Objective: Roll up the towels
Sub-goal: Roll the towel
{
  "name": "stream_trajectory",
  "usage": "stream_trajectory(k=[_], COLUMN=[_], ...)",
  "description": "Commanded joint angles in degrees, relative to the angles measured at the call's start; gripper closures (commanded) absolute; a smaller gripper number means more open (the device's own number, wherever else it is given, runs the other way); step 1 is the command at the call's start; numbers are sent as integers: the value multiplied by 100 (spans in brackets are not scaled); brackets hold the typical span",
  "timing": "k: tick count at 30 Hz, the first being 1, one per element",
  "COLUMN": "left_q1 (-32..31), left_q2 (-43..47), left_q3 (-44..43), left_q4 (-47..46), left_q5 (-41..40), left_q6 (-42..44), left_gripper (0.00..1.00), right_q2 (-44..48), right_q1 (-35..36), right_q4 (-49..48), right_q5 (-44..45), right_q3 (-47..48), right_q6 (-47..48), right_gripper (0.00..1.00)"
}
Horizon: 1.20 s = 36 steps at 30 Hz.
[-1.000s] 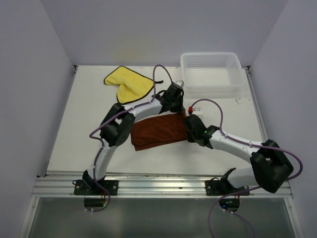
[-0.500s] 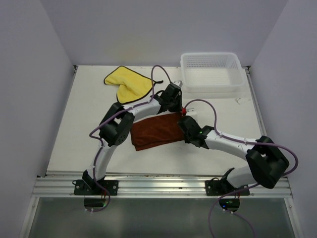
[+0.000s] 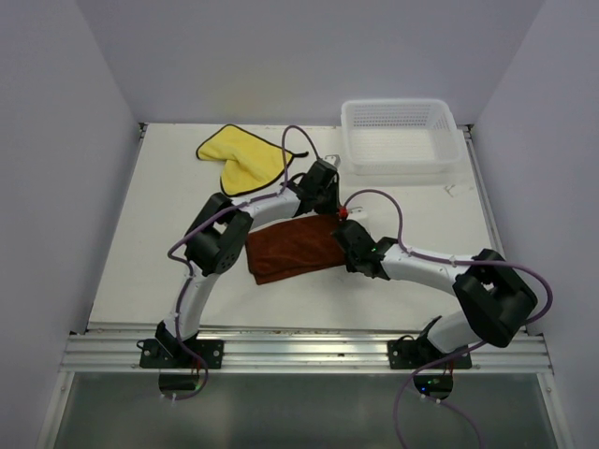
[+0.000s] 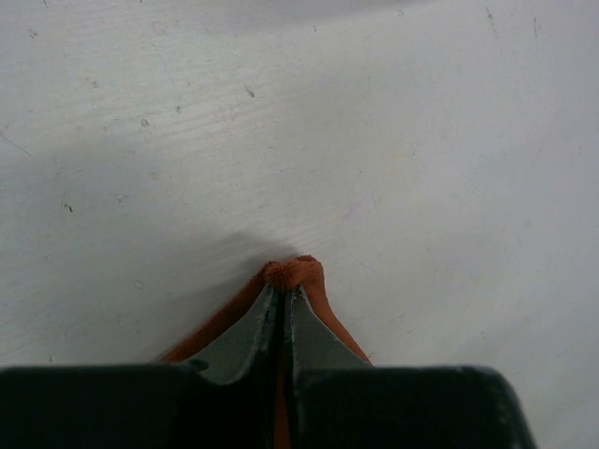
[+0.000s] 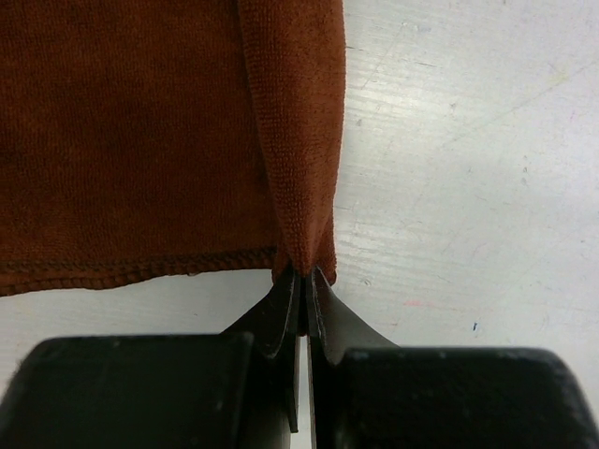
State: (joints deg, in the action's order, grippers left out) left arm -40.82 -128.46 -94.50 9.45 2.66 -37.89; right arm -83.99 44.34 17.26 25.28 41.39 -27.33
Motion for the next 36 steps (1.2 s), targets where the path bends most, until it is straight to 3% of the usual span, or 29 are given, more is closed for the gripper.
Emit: stream_trajectory(k=[1, 9, 20, 36], left_q1=[250, 267, 267, 267], left_q2=[375, 243, 173, 67], left_q3=[10, -139, -148, -245], left_q4=[-515, -453, -462, -453], left_q5=[-459, -415, -450, -336], left_q6=[194, 308, 344, 581], left_gripper=[95, 95, 95, 97], right_q2=[-48, -109, 295, 346], right_q1=[66, 66, 66, 58], right_q4=[147, -73, 357, 50], right_q5=[-295, -541, -242, -1007], right_q3=[80, 89, 256, 238], right_q6=[61, 70, 70, 96], right_gripper=[100, 100, 99, 74])
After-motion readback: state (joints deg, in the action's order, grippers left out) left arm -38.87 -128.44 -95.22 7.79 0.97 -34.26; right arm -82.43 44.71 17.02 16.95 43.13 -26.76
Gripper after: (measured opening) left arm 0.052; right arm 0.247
